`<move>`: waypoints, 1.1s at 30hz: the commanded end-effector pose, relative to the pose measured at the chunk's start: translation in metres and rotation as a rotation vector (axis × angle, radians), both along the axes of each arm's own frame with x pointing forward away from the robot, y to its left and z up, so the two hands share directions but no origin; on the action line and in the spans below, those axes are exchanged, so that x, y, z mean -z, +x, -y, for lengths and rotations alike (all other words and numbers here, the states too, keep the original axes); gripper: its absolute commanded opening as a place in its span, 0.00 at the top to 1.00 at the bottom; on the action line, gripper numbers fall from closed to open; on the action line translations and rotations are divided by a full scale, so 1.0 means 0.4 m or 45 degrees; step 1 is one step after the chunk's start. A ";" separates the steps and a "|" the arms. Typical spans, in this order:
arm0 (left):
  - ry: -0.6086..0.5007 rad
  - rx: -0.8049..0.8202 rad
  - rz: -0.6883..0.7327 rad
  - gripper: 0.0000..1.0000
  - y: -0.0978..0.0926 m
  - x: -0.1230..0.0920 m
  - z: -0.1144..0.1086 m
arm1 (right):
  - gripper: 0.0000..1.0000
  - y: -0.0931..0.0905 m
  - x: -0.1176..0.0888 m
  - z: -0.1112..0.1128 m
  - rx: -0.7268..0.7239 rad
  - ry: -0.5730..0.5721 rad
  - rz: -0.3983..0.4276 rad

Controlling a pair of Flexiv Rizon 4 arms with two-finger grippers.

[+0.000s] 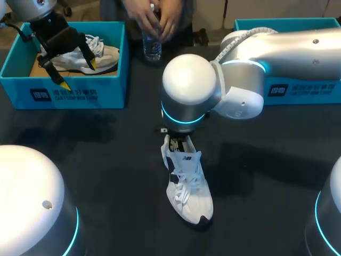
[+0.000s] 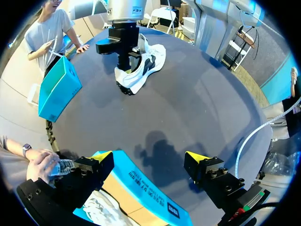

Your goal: Take the shoe out of the shoebox, open the shoe tongue, remove and reinsert the insole, then place the shoe into the shoebox

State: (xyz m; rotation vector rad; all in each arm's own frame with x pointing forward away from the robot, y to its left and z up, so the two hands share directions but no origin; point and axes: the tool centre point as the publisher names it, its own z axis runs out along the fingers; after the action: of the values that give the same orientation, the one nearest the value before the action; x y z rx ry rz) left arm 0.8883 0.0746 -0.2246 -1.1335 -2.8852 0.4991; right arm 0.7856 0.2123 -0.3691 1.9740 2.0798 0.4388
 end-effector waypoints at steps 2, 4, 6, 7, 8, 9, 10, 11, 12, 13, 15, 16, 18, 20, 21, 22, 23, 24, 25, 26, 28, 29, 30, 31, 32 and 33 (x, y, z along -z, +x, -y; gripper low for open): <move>0.003 0.002 0.000 0.00 0.001 0.000 -0.001 | 1.00 0.012 0.032 -0.007 -0.026 0.023 0.075; 0.003 0.002 0.000 0.00 0.001 0.000 -0.001 | 1.00 0.023 0.046 -0.008 -0.026 0.024 0.078; 0.003 0.002 0.000 0.00 0.001 0.000 -0.001 | 1.00 0.032 0.064 -0.009 -0.028 0.029 0.090; 0.003 0.002 0.000 0.00 0.001 0.000 -0.001 | 1.00 0.034 0.073 -0.009 -0.027 0.030 0.092; 0.003 0.002 0.000 0.00 0.001 0.000 -0.001 | 1.00 0.035 0.082 -0.010 -0.029 0.032 0.097; 0.003 0.002 0.000 0.00 0.001 0.000 -0.001 | 1.00 0.036 0.093 -0.010 -0.030 0.033 0.097; 0.003 0.002 0.000 0.00 0.001 0.000 -0.001 | 1.00 0.037 0.102 -0.010 -0.027 0.037 0.084; 0.003 0.002 0.000 0.00 0.001 0.000 -0.001 | 1.00 0.037 0.117 -0.011 -0.030 0.041 0.073; 0.003 0.002 0.000 0.00 0.001 0.000 -0.001 | 1.00 0.035 0.127 -0.012 -0.032 0.047 0.061; 0.003 0.002 0.000 0.00 0.001 0.000 -0.001 | 1.00 0.033 0.134 -0.013 -0.033 0.052 0.045; 0.003 0.002 0.000 0.00 0.001 0.000 -0.001 | 1.00 0.026 0.145 -0.018 -0.038 0.051 0.007; 0.003 0.002 0.000 0.00 0.001 0.000 -0.001 | 1.00 0.022 0.150 -0.021 -0.039 0.047 -0.026; 0.003 0.002 0.000 0.00 0.001 0.000 -0.001 | 1.00 0.005 0.166 -0.029 -0.046 0.047 -0.089; 0.003 0.002 0.000 0.00 0.001 0.000 -0.001 | 1.00 -0.023 0.174 -0.038 -0.037 0.043 -0.149; 0.003 0.002 0.000 0.00 0.001 0.000 -0.001 | 1.00 -0.040 0.176 -0.043 -0.042 0.043 -0.166; 0.003 0.002 0.000 0.00 0.001 0.000 -0.001 | 1.00 -0.058 0.176 -0.048 -0.035 0.035 -0.198; 0.003 0.002 0.000 0.00 0.001 0.000 -0.001 | 1.00 -0.073 0.177 -0.050 -0.029 0.031 -0.232; 0.003 0.002 0.000 0.00 0.001 0.000 -0.001 | 1.00 -0.084 0.178 -0.051 -0.024 0.027 -0.248; 0.003 0.002 0.000 0.00 0.001 0.000 -0.001 | 1.00 -0.107 0.178 -0.052 -0.012 0.019 -0.284; 0.003 0.002 0.000 0.00 0.001 0.000 -0.001 | 1.00 -0.123 0.178 -0.051 -0.001 0.017 -0.301; 0.003 0.002 0.000 0.00 0.001 0.000 -0.001 | 1.00 -0.150 0.176 -0.045 0.019 0.017 -0.324; 0.003 0.002 0.000 0.00 0.001 0.000 -0.001 | 1.00 -0.160 0.173 -0.044 0.024 0.015 -0.330; 0.003 0.002 0.000 0.00 0.001 0.000 -0.001 | 1.00 -0.165 0.171 -0.042 0.027 0.014 -0.332; 0.003 0.002 0.000 0.00 0.001 0.000 -0.001 | 1.00 -0.173 0.168 -0.038 0.035 0.012 -0.338; 0.003 0.002 0.000 0.00 0.001 0.000 -0.001 | 1.00 -0.176 0.166 -0.035 0.036 0.012 -0.338; 0.003 0.002 0.000 0.00 0.001 0.000 -0.001 | 1.00 -0.180 0.159 -0.031 0.042 0.012 -0.336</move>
State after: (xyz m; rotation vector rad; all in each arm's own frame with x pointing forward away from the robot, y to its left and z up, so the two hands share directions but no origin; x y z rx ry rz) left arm 0.8884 0.0746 -0.2247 -1.1335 -2.8852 0.4992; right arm 0.7354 0.2221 -0.4082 2.1732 2.2080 0.1783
